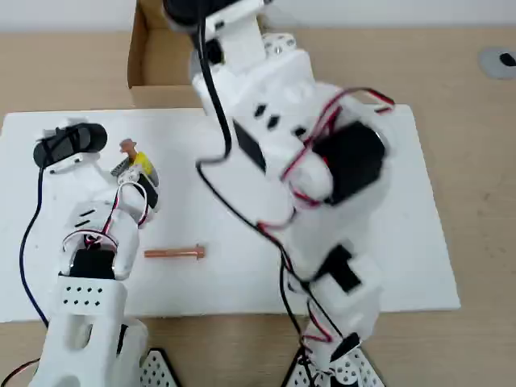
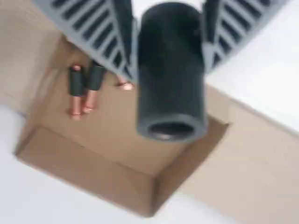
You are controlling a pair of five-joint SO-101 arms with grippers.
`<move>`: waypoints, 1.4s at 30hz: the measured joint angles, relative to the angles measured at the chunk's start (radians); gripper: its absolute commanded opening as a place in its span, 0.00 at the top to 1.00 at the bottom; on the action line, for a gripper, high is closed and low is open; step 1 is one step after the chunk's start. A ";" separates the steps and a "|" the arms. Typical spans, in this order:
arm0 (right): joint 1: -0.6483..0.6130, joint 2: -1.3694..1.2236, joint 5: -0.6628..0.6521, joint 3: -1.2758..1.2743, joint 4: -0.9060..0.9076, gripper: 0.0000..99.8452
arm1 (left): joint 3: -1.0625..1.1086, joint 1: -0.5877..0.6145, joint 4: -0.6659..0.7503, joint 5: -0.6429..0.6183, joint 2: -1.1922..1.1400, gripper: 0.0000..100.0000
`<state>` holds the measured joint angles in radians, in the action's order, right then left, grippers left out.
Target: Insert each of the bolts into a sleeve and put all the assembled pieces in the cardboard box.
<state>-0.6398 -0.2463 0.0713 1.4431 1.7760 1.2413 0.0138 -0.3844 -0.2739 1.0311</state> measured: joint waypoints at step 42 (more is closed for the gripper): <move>-0.011 0.766 -0.207 -2.894 -2.630 0.99 | -0.427 -0.006 -0.400 0.186 0.784 0.99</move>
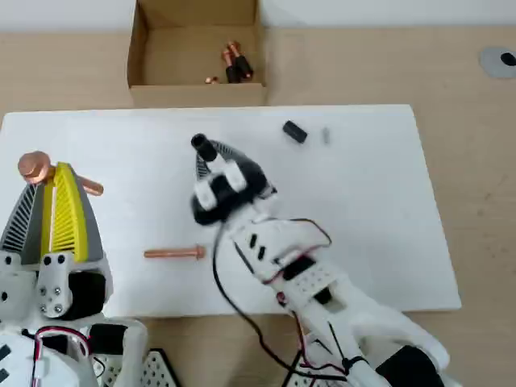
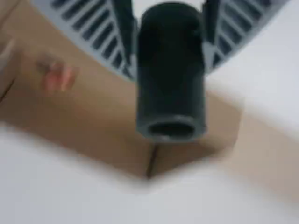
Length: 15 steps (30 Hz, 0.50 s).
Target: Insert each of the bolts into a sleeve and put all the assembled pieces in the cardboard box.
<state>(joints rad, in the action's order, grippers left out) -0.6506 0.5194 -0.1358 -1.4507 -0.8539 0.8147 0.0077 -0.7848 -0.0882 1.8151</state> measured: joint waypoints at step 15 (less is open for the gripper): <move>-0.075 0.046 -0.049 -0.221 -0.583 0.99 | 0.393 -0.244 0.474 0.068 -0.110 0.99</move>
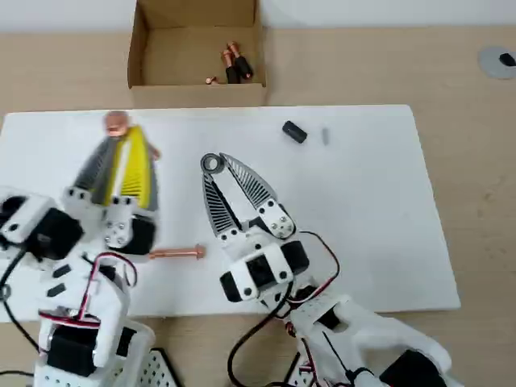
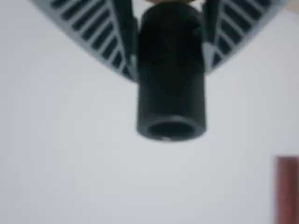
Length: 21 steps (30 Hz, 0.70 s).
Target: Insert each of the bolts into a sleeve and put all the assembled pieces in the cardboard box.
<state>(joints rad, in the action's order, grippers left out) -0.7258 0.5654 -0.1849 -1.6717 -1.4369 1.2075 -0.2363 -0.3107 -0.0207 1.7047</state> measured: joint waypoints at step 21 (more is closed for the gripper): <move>-0.002 0.003 0.186 0.064 0.203 0.99 | -0.390 -0.287 -0.265 0.026 -0.115 1.00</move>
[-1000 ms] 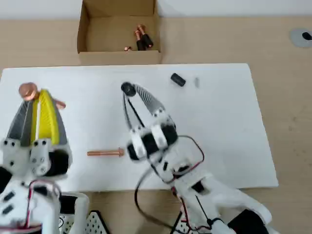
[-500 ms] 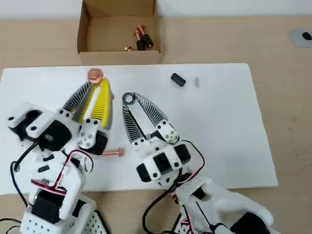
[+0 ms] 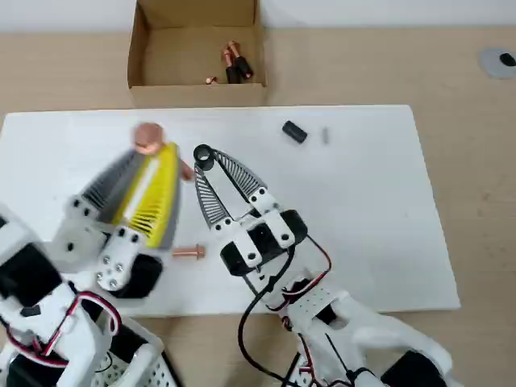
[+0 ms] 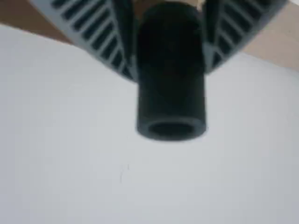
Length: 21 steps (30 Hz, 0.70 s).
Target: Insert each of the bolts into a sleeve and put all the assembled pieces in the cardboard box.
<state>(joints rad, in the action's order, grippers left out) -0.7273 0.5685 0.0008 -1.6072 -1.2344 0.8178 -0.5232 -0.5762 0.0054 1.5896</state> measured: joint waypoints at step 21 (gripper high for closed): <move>0.005 0.000 0.000 0.000 0.002 0.99 | 0.196 0.084 0.160 0.051 -0.011 1.00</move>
<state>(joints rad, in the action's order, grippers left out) -0.7227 0.5685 0.0008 -1.6072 -1.2329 1.0142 -0.4388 -0.4166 0.0560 1.5789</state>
